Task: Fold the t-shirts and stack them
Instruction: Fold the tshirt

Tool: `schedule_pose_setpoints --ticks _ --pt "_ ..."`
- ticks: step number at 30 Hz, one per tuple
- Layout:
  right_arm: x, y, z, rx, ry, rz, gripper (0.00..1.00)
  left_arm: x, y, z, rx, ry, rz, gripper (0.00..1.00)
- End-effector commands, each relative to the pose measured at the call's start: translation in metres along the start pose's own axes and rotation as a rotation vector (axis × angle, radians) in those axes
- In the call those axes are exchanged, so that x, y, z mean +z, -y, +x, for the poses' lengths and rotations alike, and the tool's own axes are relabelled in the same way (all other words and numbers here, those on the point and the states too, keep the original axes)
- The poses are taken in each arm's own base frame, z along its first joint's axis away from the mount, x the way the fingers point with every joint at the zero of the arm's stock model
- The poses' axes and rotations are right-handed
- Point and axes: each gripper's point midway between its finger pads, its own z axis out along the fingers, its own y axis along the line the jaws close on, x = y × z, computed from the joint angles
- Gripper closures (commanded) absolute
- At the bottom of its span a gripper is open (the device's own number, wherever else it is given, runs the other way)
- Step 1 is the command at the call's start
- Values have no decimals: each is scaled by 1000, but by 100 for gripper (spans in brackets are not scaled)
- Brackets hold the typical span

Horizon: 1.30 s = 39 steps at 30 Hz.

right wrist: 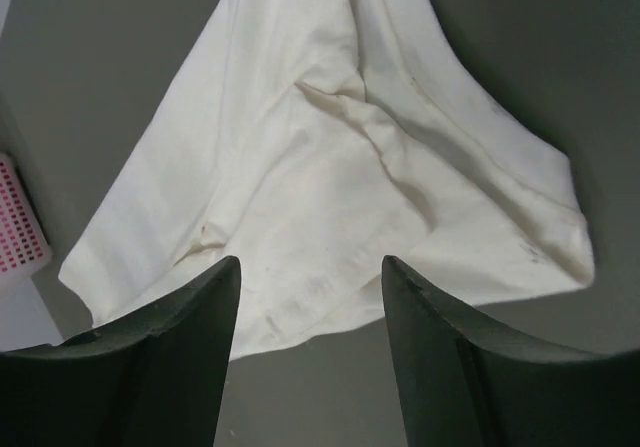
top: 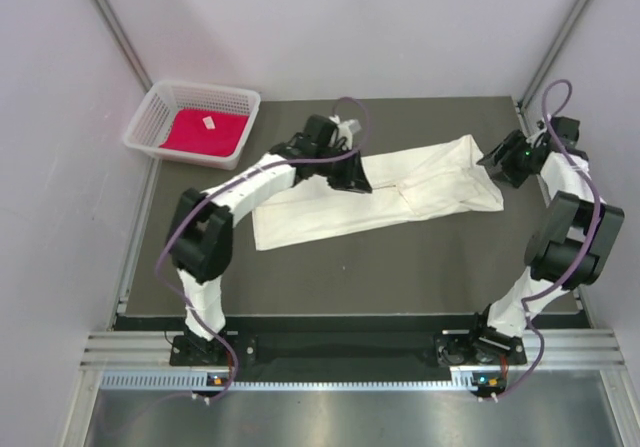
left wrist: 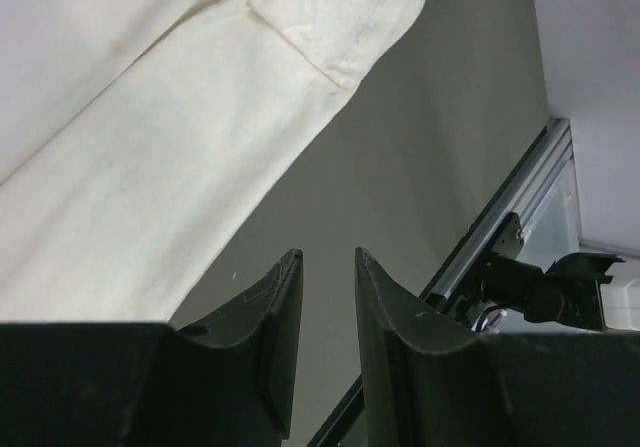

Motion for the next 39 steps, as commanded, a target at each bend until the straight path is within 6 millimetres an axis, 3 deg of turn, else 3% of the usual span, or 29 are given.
schedule_pose_setpoints --ticks 1,3,6,9,21,27,34,38,39 --pt "-29 17 9 51 46 64 41 -47 -10 16 -40 4 -22 67" --pt "-30 29 25 95 43 66 42 -69 -27 24 -78 27 -32 67" --pt "-37 33 38 126 65 59 44 -95 -48 35 -134 52 -48 67" --pt "-34 43 58 151 50 59 46 -110 -63 44 -168 66 -62 67" --pt "-7 76 76 225 32 69 50 -124 -80 60 -187 25 -129 67" --pt "7 83 53 235 90 53 55 -138 -77 63 -165 43 -145 62" --pt "35 90 23 258 127 24 65 -137 -88 75 -254 8 -212 61" --pt "53 97 0 272 140 35 86 -141 -92 75 -294 22 -256 62" --pt "54 93 -17 259 164 35 89 -142 -91 74 -308 29 -262 62"
